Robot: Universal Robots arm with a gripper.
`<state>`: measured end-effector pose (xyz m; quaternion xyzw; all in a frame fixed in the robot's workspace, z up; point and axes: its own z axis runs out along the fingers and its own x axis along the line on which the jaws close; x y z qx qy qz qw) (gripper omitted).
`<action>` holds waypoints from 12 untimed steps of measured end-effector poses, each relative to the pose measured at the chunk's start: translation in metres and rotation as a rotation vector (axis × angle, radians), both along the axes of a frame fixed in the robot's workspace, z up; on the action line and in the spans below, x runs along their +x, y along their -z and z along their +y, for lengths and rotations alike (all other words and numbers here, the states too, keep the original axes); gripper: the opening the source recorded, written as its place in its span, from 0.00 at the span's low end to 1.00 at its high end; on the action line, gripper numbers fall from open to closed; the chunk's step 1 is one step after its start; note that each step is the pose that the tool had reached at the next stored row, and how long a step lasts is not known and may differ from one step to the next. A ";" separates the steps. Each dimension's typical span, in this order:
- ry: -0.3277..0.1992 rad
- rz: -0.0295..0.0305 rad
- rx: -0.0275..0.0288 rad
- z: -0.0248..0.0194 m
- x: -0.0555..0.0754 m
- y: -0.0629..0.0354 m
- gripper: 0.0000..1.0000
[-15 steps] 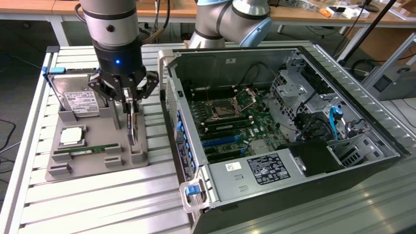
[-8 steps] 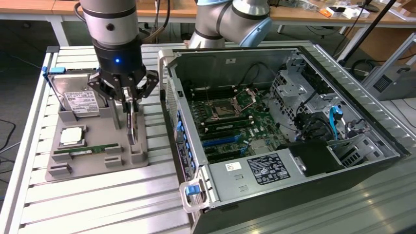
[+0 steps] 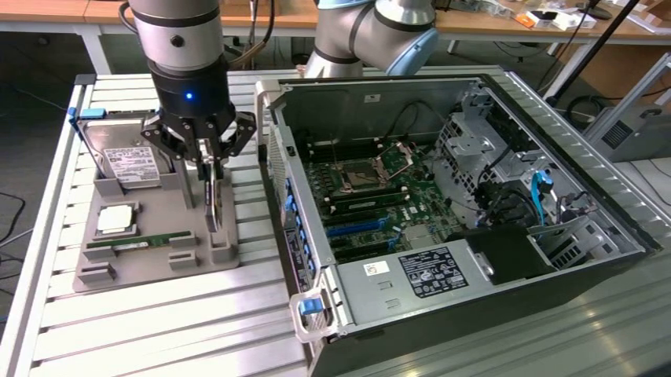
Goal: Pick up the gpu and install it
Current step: 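Pick up the gpu and move the gpu toward the slot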
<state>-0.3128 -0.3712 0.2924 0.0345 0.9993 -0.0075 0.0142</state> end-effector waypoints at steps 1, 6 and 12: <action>0.000 -0.0001 0.0000 0.0000 0.000 -0.0002 0.27; 0.000 0.0000 0.0000 0.0000 0.000 -0.0011 0.27; 0.000 0.0000 0.0000 0.0000 0.000 -0.0022 0.27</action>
